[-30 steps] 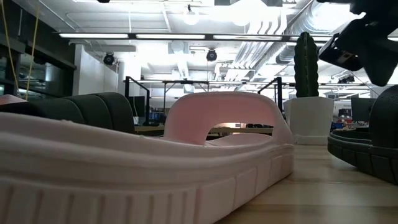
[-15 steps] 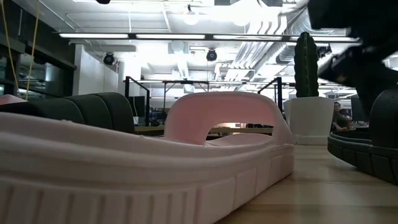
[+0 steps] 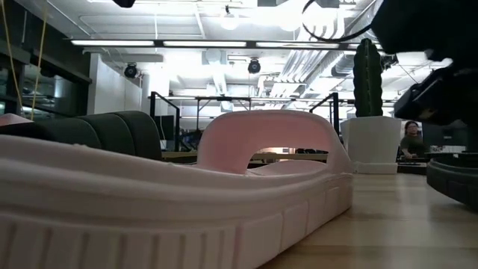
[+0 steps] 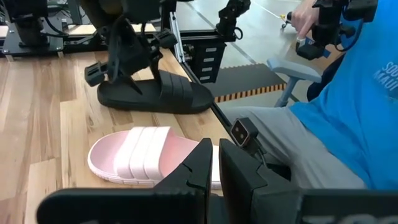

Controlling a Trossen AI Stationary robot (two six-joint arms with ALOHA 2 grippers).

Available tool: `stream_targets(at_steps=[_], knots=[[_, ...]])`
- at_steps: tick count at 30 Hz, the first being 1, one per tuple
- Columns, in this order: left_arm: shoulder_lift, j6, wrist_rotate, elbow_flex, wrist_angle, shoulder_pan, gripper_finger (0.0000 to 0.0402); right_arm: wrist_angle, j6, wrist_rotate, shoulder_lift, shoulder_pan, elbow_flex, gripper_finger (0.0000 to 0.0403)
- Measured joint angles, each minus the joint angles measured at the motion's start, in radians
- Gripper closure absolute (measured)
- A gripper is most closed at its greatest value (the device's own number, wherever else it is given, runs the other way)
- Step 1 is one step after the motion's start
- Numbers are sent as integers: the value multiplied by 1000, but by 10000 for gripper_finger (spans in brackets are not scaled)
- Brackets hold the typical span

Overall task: Pick and place slides into the shelf
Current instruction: Put the right black slide on the shelf

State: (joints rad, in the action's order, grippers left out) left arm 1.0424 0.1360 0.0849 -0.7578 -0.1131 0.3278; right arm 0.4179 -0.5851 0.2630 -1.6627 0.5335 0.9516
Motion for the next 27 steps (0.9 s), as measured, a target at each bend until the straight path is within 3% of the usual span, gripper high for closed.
stream_targets(at_steps=[16, 27], knots=[[42, 0, -4, 1, -1, 0, 382, 18, 44, 269, 1, -133, 0, 217], [42, 0, -23, 1, -1, 0, 383, -148, 12, 386, 2, -144, 1, 217]])
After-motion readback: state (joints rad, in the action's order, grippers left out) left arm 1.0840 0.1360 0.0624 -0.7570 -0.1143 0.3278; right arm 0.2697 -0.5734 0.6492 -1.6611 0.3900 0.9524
